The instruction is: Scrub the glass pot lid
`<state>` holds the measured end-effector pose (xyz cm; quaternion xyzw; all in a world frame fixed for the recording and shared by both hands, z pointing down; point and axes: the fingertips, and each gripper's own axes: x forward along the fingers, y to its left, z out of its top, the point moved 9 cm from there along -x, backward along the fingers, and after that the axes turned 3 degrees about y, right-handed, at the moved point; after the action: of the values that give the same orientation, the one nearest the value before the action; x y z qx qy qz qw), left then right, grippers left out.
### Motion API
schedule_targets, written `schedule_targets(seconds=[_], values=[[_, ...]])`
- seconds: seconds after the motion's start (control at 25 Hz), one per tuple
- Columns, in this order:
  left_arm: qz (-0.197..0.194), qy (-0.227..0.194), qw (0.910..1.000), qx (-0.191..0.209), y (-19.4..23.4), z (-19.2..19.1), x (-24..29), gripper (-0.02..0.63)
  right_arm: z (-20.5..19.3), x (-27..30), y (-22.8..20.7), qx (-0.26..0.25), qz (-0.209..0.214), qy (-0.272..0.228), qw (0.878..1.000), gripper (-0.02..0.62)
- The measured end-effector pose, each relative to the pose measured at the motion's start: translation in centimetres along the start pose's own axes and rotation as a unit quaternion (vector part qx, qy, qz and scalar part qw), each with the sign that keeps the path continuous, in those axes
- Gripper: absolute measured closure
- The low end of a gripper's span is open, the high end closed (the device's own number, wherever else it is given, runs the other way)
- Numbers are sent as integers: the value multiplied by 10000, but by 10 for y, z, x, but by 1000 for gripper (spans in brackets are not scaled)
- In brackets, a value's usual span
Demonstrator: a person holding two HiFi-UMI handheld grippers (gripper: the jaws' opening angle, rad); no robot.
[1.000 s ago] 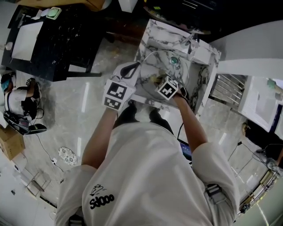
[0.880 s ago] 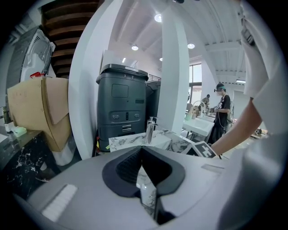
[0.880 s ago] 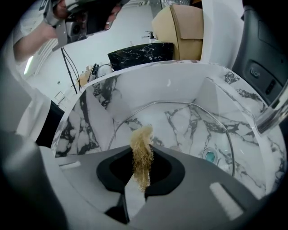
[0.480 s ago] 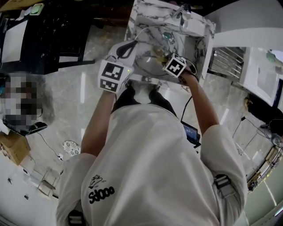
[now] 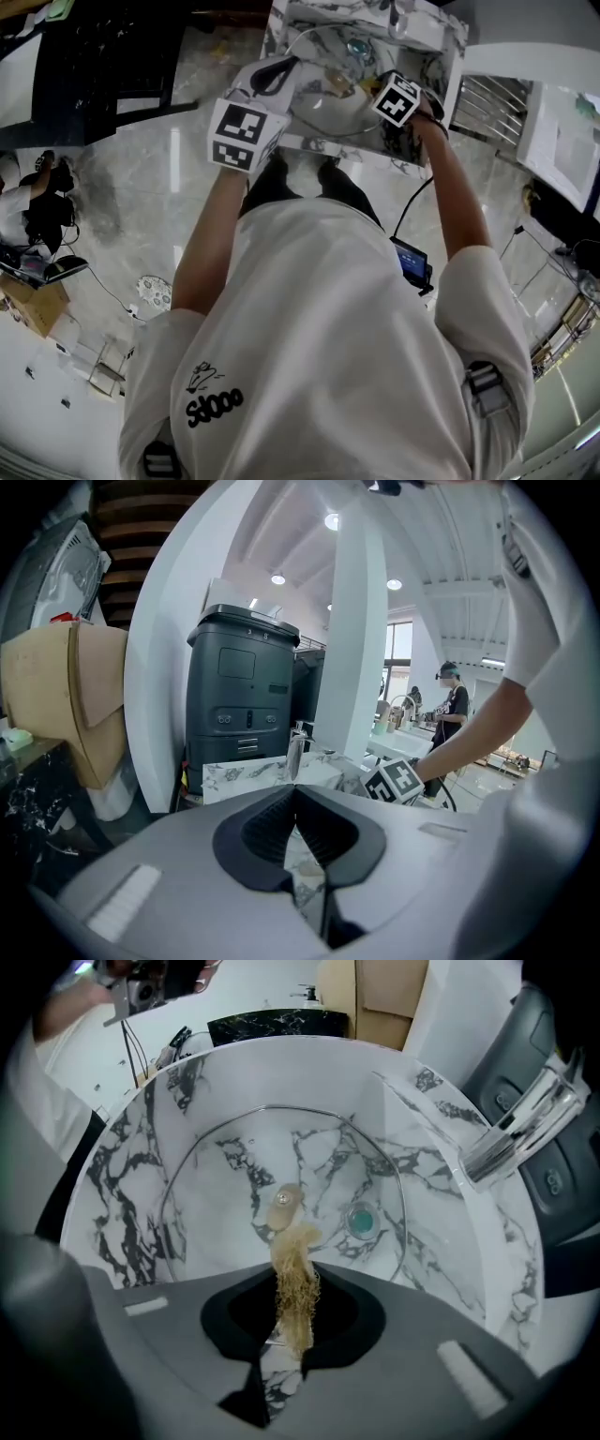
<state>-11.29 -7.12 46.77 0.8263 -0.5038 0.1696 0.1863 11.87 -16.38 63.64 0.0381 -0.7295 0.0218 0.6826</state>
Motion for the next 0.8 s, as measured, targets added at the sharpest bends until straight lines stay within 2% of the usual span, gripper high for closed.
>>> schedule_targets(seconds=[0.16, 0.4, 0.68, 0.8], values=[[37, 36, 10000, -71, 6, -1, 5, 597, 6, 4, -21, -85, -350, 9, 9993, 546], [182, 129, 9995, -218, 23, -6, 7, 595, 29, 10, -47, -479, -1044, -7, 9934, 546], [329, 153, 9985, -414, 39, -11, 6, 595, 69, 15, -56, -247, -1401, -372, 9891, 546], [366, 161, 9981, -461, 44, -11, 3, 596, 88, 16, -51, -5, -1356, -637, 9887, 546]])
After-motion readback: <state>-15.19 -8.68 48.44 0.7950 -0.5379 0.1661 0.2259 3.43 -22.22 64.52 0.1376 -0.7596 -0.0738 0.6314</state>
